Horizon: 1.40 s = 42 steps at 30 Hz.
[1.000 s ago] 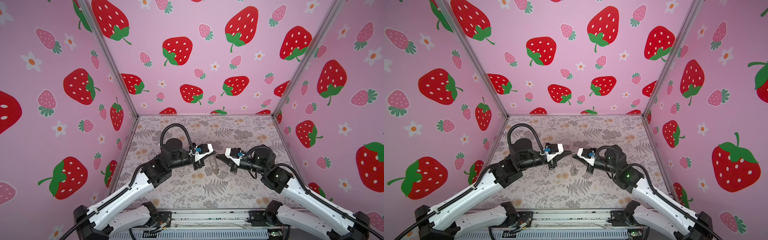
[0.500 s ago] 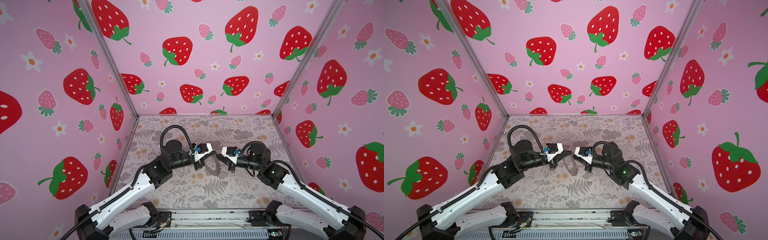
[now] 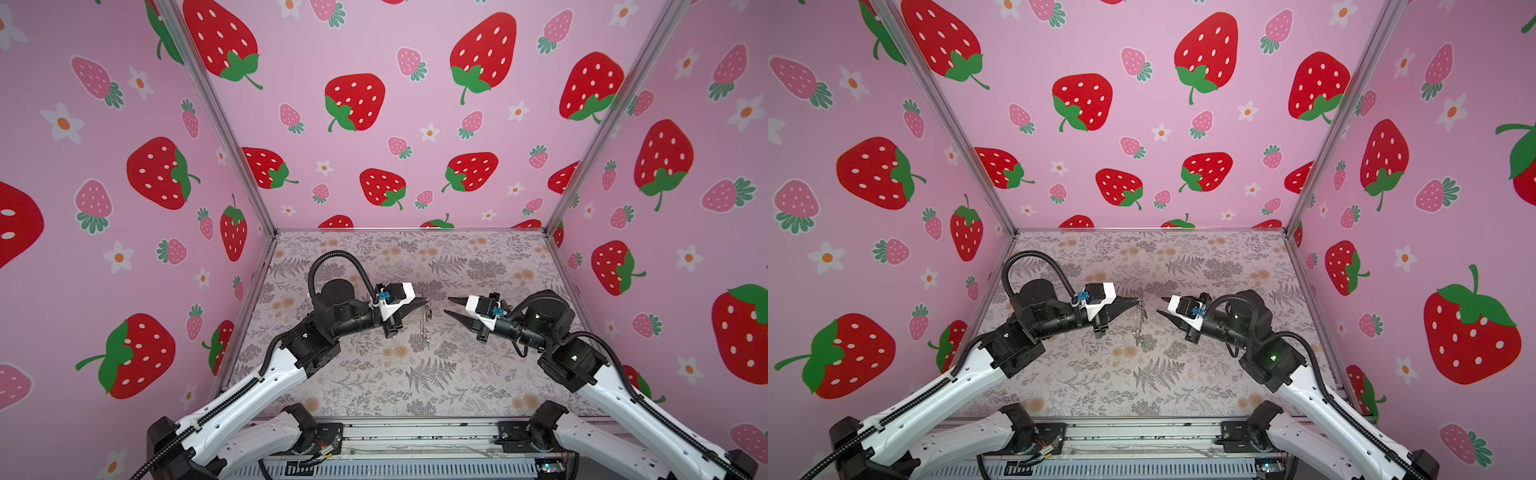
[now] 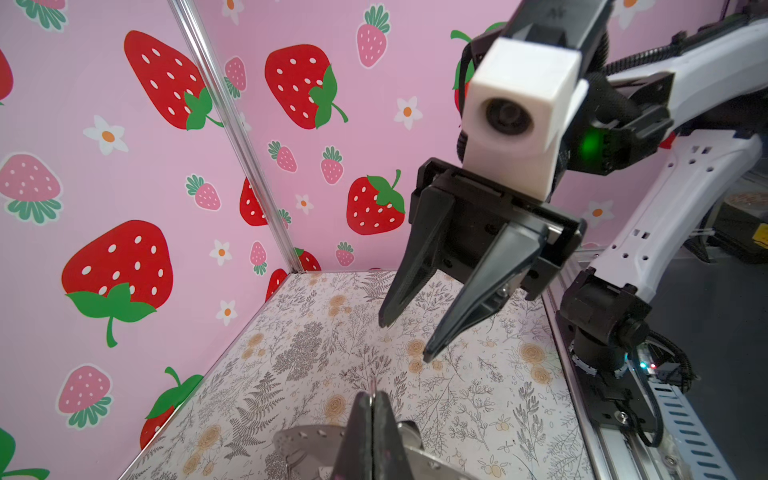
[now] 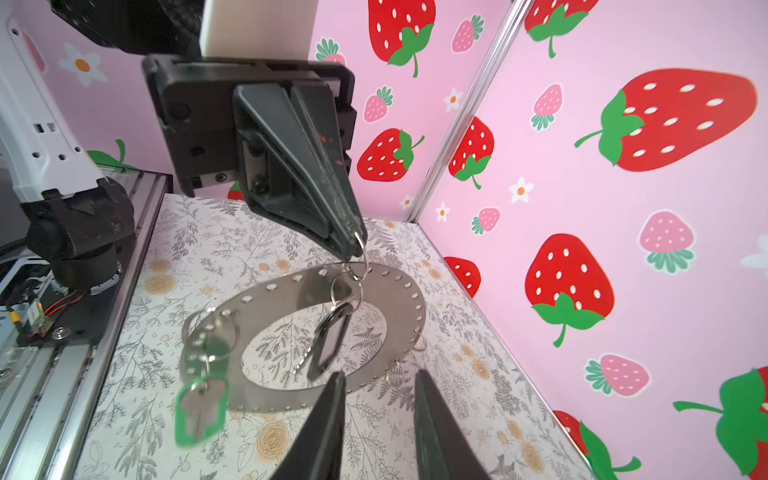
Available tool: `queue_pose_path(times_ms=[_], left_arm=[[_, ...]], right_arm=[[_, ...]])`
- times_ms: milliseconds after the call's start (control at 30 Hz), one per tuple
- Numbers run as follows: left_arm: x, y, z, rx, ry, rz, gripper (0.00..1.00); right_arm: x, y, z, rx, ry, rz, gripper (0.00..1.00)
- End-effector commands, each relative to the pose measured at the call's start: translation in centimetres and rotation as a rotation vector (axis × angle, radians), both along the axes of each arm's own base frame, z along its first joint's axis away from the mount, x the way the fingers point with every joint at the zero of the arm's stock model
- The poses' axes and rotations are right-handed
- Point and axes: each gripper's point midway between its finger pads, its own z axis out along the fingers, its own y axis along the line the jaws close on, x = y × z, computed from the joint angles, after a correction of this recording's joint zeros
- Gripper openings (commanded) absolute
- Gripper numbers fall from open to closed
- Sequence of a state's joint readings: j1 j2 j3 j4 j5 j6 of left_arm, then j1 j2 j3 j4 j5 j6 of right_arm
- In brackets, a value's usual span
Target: Put the keys on the keyring
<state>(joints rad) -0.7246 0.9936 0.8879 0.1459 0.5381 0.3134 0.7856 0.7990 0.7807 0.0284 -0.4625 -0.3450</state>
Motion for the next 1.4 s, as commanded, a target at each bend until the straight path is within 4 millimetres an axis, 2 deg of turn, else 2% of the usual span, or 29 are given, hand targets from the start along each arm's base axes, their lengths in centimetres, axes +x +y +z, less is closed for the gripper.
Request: queue_pose_path(times_ms=[0, 133, 233, 267, 400, 900, 1133, 1367], left_arm=[[-1.1, -0.1, 1.6, -0.052, -0.044, -0.063, 0.00], [-1.4, -0.2, 1.7, -0.049, -0.042, -0.080, 0.00], [-1.5, -0.3, 1.5, -0.041, -0.039, -0.090, 0.00], [-1.5, -0.3, 1.5, -0.040, -0.041, -0.091, 0.00], [-1.6, -0.3, 1.5, -0.036, -0.042, -0.095, 0.00], [-1.7, -0.6, 1.2, -0.015, -0.037, -0.117, 0.00], [-1.7, -0.6, 1.4, -0.017, -0.044, -0.119, 0.00], [-1.9, -0.6, 1.7, -0.019, -0.051, -0.128, 0.00]], right_arm=[[-0.8, 0.6, 1.1, -0.002, -0.023, 0.068, 0.28], [-1.5, 2.0, 1.7, -0.011, 0.014, 0.171, 0.24], [-2.0, 2.1, 2.7, 0.012, 0.009, 0.198, 0.22], [-1.6, 2.6, 2.0, -0.004, 0.030, 0.208, 0.21], [-1.7, 2.9, 1.4, -0.017, 0.053, 0.224, 0.21], [-2.0, 3.2, 1.3, -0.009, 0.065, 0.260, 0.16], [-2.0, 3.4, 0.8, -0.021, 0.085, 0.268, 0.08], [-1.8, 3.6, 0.2, -0.036, 0.101, 0.268, 0.10]])
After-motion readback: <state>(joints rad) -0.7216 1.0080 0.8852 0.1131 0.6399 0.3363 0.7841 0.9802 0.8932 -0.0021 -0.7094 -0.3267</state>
